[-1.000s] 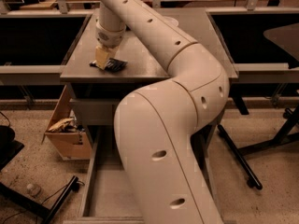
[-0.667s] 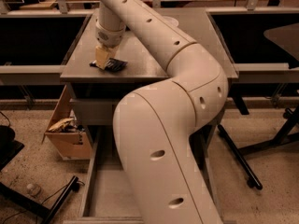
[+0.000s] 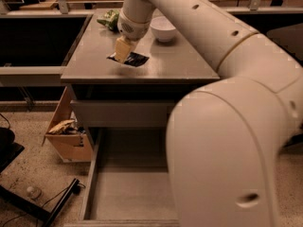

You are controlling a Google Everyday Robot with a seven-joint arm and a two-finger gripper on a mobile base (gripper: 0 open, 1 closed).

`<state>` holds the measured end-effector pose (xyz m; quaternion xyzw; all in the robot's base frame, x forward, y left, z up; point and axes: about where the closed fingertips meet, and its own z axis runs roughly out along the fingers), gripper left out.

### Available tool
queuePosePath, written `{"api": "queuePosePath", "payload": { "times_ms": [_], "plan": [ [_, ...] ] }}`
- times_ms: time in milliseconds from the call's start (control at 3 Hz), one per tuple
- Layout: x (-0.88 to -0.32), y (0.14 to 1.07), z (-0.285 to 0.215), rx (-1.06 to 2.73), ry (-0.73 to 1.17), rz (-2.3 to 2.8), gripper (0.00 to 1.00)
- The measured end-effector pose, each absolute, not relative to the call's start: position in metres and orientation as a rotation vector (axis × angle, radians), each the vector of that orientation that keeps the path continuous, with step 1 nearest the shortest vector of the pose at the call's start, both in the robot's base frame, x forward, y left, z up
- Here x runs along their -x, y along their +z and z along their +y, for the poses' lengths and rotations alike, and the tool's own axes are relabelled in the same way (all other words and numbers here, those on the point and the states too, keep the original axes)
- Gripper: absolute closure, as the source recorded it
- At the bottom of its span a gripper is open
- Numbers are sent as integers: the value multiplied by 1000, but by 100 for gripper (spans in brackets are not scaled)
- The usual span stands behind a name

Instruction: Place rxbar blueberry into middle drawer

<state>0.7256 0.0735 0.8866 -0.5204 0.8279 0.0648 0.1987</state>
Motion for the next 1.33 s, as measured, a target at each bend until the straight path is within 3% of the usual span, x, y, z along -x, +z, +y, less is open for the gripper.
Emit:
{"api": "queuePosePath", "payload": {
  "times_ms": [667,1333],
  "plan": [
    [-649,878,8,1368,190,2323,100],
    [-569,715,-21,1329,332,2517,100]
  ]
}}
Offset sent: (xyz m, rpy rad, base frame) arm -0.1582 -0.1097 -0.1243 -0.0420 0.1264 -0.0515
